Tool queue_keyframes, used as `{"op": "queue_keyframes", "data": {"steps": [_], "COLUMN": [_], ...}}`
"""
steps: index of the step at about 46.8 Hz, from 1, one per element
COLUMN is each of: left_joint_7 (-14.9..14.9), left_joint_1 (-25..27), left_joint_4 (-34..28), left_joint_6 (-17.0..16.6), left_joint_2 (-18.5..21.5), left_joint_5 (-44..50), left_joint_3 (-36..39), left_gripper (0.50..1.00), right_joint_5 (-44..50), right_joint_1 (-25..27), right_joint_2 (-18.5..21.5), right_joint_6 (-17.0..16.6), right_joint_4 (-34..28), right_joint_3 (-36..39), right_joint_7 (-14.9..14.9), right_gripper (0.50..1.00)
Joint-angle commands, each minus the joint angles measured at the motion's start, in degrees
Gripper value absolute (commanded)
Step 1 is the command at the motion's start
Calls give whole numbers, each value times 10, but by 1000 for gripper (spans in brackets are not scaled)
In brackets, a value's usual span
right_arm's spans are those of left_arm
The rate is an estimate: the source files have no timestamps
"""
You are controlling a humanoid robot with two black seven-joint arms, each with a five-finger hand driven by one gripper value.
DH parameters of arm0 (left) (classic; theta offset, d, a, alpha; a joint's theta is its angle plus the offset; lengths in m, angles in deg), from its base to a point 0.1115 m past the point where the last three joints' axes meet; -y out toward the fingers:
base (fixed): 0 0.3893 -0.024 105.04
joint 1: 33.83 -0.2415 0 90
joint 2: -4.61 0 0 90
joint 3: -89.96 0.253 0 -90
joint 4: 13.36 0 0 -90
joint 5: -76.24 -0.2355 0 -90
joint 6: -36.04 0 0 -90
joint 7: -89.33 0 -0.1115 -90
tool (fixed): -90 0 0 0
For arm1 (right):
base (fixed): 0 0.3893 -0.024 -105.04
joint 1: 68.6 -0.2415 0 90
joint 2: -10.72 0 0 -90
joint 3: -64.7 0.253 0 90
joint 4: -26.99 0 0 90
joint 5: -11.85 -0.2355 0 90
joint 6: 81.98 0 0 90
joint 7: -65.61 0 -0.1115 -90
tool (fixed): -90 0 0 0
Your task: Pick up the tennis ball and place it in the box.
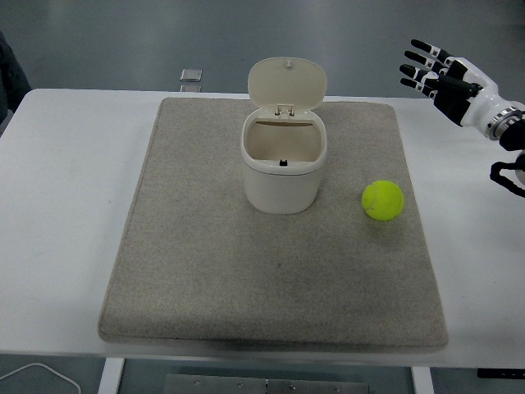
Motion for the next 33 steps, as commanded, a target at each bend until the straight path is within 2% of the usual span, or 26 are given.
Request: {"op": "queue_keyframes", "data": {"steps": [1, 12, 24, 28, 33], "left_joint_7": [0, 0, 0, 0, 0], "left_joint_1": [0, 0, 0, 0, 0], "left_joint_4": [0, 0, 0, 0, 0], "left_joint_6": [0, 0, 0, 0, 1], "left_joint_2": [0, 0, 0, 0, 0], "left_joint_5": [0, 0, 0, 0, 0], "left_joint_3": [0, 0, 0, 0, -1], "left_gripper": [992, 992, 992, 992, 992], "right_joint_5": [27, 121, 210, 239, 270], "right_joint_1": [-6, -17, -16, -12, -8], "right_joint_2": [-1, -15, -59, -91, -110], "right_joint_6": [-9, -41, -92, -99, -102], "right_joint_4": [0, 3, 29, 69, 114], "right_joint_3": [-3, -5, -6, -6, -17], "right_joint_7": [0, 0, 1, 0, 1], "right_gripper": [924, 923, 924, 924, 924]}}
